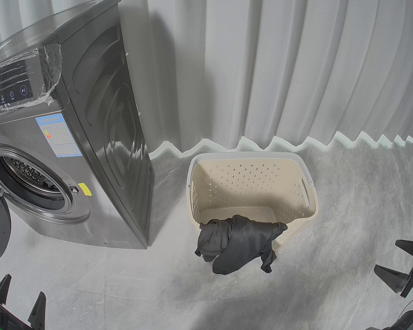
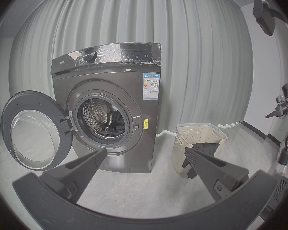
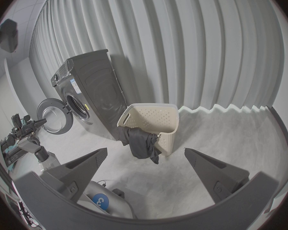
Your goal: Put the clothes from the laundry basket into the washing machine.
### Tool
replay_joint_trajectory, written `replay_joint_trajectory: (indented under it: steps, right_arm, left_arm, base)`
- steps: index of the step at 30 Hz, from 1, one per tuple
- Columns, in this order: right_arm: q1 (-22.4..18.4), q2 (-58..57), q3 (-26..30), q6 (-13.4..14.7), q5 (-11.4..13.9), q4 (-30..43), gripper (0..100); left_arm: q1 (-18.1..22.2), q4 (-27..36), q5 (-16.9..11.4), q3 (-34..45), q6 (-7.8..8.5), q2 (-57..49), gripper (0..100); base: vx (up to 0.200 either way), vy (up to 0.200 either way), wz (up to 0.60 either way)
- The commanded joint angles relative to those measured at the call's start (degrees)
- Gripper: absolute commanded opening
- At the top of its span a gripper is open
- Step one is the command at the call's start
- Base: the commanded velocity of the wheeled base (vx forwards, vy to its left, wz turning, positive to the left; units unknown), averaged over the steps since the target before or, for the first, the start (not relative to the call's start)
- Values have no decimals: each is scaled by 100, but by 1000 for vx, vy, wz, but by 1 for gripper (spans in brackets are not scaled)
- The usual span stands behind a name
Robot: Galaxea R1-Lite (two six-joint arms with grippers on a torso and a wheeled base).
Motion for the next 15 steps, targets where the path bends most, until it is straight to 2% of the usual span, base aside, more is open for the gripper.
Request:
replay_joint_trajectory:
  steps: [1,3,5,8,10,15]
  right_arm:
    - [621,2841,-83,208,52,-1379,100]
    - [823,3193,-74,410,-71,-1722,100]
    - [1175,3720,-83,849,-352,-2117,100]
    - [1447,4406,-126,1350,-554,-2583,100]
    - [1614,4810,-135,1517,-669,-3005,100]
    - [1887,5724,-135,1658,-976,-3937,100]
  left_arm:
    - [-2,2,3,92,-1,-93,100]
    - [-2,2,3,92,-10,-93,100]
    - [-2,2,3,92,-10,-93,100]
    - [-2,2,3,92,-10,-93,100]
    - [-2,2,3,92,-10,-93,100]
    - [-2,2,3,92,-19,-93,100]
  base:
    - [0,0,0]
    - [0,0,0]
    - [0,0,0]
    - [0,0,0]
    - [0,0,0]
    - [0,0,0]
